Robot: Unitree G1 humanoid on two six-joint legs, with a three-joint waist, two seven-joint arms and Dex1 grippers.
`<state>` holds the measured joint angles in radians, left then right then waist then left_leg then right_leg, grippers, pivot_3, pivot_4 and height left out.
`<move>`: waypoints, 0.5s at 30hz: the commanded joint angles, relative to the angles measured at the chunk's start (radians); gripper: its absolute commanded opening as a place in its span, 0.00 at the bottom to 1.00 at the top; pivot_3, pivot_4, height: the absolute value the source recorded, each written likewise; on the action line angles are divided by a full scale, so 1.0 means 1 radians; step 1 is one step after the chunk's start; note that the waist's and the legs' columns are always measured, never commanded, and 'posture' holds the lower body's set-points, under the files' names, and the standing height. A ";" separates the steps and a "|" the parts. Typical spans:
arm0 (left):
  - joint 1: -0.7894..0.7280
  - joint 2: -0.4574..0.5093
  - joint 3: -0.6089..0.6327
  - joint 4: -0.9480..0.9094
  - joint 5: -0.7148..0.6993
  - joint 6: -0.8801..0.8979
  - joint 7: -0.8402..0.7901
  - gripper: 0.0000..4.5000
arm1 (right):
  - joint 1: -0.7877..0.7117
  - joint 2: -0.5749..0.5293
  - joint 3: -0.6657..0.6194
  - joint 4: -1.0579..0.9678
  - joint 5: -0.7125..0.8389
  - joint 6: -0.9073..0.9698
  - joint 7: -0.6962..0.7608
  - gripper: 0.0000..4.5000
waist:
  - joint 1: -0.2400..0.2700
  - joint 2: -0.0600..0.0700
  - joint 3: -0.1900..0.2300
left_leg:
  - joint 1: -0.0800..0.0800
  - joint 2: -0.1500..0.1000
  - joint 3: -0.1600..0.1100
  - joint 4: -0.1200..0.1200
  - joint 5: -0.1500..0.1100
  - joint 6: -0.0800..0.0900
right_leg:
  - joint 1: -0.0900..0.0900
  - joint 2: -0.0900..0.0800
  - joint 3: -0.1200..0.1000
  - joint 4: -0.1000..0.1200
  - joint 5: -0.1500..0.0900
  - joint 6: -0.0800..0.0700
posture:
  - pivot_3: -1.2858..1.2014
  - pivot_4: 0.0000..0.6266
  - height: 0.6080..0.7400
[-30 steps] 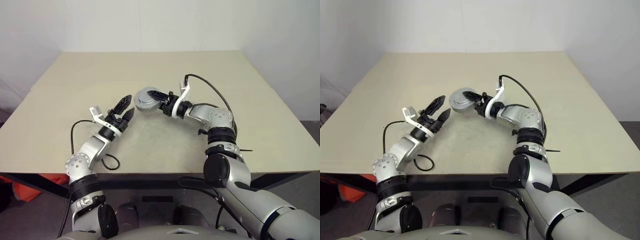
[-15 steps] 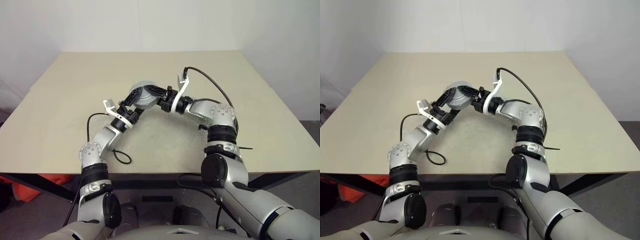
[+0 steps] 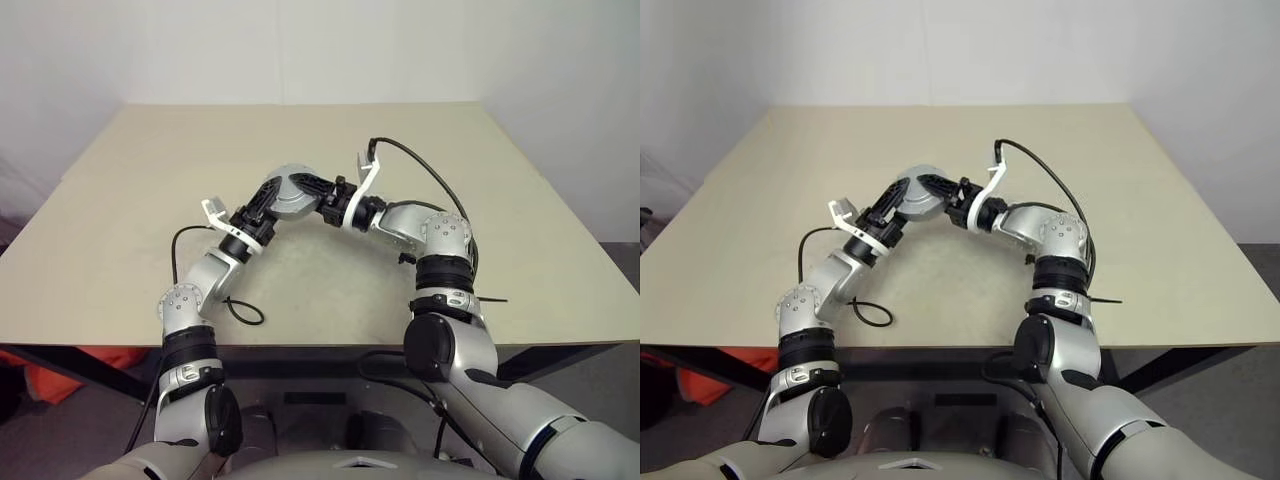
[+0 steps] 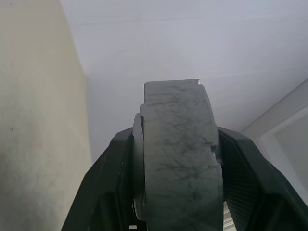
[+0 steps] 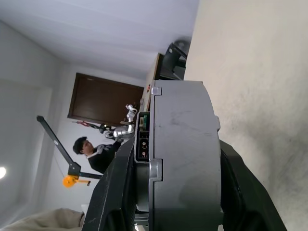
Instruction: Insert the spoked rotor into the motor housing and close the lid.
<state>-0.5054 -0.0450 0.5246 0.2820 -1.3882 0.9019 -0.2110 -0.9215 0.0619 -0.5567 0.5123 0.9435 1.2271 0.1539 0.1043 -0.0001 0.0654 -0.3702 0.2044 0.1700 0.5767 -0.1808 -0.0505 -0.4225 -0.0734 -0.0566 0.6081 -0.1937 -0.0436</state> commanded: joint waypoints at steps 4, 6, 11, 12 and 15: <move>-0.006 0.014 -0.003 -0.016 0.007 -0.031 -0.003 0.47 | -0.013 -0.007 0.062 -0.082 -0.026 -0.109 0.017 0.99 | 0.000 0.000 0.000 | 0.000 0.000 0.000 0.000 0.000 0.000 | 0.000 0.000 0.000 0.000 0.000 0.000 | 0.52 0.00 1.00; -0.004 0.014 -0.004 -0.018 0.013 -0.041 -0.002 0.47 | -0.011 -0.008 0.073 -0.082 -0.033 -0.133 0.016 0.99 | 0.000 0.000 0.000 | 0.000 0.000 0.000 0.001 0.000 0.000 | 0.000 0.000 0.000 0.000 0.000 0.000 | 0.52 0.00 1.00; -0.005 0.029 0.016 -0.018 0.069 -0.134 0.000 0.47 | -0.002 -0.018 0.112 -0.049 -0.118 -0.245 -0.019 0.99 | 0.000 0.000 0.000 | 0.000 0.000 0.000 0.001 0.000 0.000 | 0.000 0.000 0.000 0.000 0.000 0.000 | 0.52 0.00 1.00; -0.006 0.038 0.027 -0.013 0.090 -0.169 0.005 0.47 | -0.001 -0.022 0.116 -0.038 -0.135 -0.266 -0.026 0.99 | -0.001 0.000 0.000 | 0.000 0.000 0.000 0.001 0.000 0.000 | 0.000 0.000 0.000 0.000 0.000 0.000 | 0.52 0.00 1.00; -0.002 0.068 0.070 0.001 0.132 -0.262 0.029 0.47 | 0.003 -0.031 0.121 -0.017 -0.157 -0.295 -0.030 0.99 | -0.007 0.000 0.000 | 0.000 0.000 0.000 0.001 0.000 0.000 | 0.000 0.000 0.000 0.000 0.001 0.000 | 0.52 0.00 1.00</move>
<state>-0.4882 -0.0023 0.5594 0.3126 -1.2618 0.7002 -0.1772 -0.9068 0.0363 -0.4400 0.5023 0.7878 0.9560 0.1238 0.0975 -0.0003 0.0653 -0.3697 0.2044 0.1696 0.5777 -0.1807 -0.0506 -0.4221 -0.0731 -0.0566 0.6086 -0.1930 -0.0435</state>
